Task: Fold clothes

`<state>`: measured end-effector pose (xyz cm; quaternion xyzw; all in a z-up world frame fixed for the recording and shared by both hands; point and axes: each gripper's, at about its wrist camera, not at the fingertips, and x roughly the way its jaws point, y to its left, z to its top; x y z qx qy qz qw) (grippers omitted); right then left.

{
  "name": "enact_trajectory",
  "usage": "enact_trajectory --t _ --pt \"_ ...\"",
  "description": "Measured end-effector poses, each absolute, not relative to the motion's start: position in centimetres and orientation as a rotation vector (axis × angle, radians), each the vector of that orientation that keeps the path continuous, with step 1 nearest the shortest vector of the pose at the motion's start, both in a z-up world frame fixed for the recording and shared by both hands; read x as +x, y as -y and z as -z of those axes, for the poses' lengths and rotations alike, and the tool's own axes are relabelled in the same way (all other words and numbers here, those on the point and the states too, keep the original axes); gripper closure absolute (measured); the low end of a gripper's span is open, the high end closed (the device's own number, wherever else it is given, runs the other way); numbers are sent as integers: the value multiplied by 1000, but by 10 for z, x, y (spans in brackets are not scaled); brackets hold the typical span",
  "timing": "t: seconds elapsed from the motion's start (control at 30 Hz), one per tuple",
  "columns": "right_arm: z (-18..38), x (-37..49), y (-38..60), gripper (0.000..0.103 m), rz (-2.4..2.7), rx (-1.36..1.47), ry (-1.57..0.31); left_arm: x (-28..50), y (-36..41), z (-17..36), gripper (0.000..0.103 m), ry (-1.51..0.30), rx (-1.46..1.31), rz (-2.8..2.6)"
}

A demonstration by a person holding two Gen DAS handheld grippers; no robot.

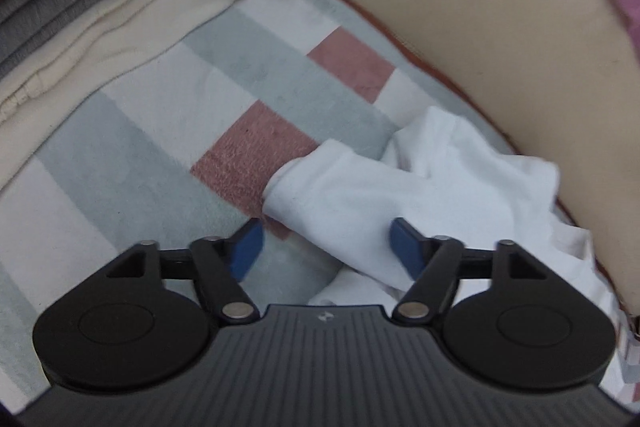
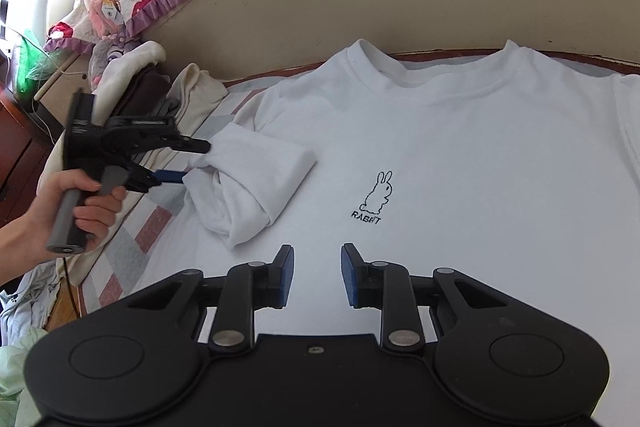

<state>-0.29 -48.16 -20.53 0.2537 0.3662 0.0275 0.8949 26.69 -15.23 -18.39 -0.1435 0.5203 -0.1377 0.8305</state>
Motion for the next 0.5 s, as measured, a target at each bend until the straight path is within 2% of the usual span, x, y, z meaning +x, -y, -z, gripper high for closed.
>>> enact_trajectory --t 0.03,0.07,0.1,0.13,0.17,0.33,0.5 --pt "204 -3 480 72 -54 518 -762 269 155 183 27 -1096 -302 283" --pt "202 -3 478 72 -52 505 -763 270 158 181 38 -1086 -290 283" --pt "200 -3 475 72 -54 490 -759 270 162 176 68 -1071 -257 301" --pt "198 -3 472 72 -57 474 -755 270 166 171 87 -1055 -225 318" --pt "196 -3 470 71 -59 461 -753 268 169 164 96 -1030 -195 338" --pt "192 -4 468 70 -61 452 -745 229 175 110 96 -861 -209 490" --pt "191 -3 470 70 -60 455 -743 184 208 79 95 -829 -258 718"
